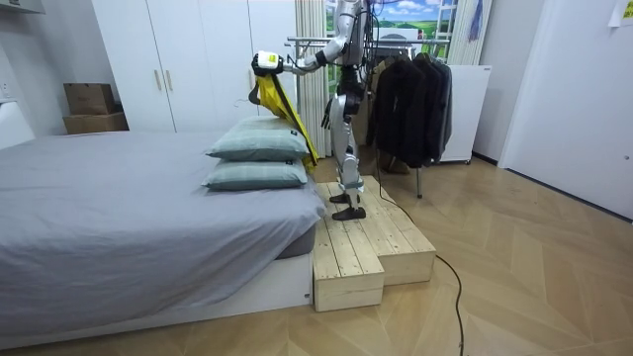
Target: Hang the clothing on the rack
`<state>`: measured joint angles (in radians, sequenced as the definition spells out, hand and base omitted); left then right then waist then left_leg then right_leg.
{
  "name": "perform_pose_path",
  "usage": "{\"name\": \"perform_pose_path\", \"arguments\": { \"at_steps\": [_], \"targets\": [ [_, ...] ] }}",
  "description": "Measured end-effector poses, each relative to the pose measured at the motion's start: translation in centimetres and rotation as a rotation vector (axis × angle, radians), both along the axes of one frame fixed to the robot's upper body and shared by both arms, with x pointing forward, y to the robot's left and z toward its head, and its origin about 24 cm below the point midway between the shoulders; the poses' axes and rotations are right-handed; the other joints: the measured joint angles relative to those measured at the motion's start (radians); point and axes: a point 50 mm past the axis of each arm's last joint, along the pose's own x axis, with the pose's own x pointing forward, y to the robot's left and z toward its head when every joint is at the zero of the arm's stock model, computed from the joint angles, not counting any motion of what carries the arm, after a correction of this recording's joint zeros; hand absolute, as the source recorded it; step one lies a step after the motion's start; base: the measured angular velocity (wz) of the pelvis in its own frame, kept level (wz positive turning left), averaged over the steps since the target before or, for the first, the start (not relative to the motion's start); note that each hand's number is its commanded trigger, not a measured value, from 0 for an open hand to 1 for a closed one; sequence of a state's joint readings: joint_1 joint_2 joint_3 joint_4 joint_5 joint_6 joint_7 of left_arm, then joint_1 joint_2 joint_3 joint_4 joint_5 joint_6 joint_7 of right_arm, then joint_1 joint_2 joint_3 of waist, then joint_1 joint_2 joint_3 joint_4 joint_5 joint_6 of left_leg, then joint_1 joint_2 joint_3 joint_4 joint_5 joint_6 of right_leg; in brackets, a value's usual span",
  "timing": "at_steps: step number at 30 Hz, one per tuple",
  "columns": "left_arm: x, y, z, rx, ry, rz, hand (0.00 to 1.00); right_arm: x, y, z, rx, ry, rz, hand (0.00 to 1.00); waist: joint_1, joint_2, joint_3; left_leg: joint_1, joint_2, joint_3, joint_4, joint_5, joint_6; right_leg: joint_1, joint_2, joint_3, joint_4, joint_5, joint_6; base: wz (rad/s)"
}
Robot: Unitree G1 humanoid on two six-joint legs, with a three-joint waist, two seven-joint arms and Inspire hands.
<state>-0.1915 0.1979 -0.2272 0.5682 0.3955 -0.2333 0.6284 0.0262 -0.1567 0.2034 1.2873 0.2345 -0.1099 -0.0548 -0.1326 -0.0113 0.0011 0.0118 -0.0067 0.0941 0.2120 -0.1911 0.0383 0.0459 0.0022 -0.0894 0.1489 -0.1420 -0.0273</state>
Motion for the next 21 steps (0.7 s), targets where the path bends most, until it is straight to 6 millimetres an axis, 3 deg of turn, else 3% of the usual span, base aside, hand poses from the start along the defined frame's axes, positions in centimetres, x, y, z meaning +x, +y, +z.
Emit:
{"name": "perform_pose_path", "arguments": {
  "at_steps": [13,21],
  "targets": [
    [0.1,0.2,1.4,0.104,-0.111,-0.007,1.0,-1.1,-0.5,0.0,-0.006,0.014,-0.046,0.0,-0.006,0.005,0.0017,0.015,-0.005,-0.014,-0.007,0.0,0.0,0.023,0.0,0.006,-0.015,-0.002,0.002,0.01],
    [0.5,0.5,4.4,0.258,-0.288,-0.038,1.0,-0.8,-2.2,0.4,-0.054,-0.012,-0.137,0.0,-0.006,0.018,0.0072,0.019,-0.005,-0.012,-0.017,0.0,0.0,0.02,0.0,0.007,-0.016,-0.004,0.004,0.0]
  ]
}}
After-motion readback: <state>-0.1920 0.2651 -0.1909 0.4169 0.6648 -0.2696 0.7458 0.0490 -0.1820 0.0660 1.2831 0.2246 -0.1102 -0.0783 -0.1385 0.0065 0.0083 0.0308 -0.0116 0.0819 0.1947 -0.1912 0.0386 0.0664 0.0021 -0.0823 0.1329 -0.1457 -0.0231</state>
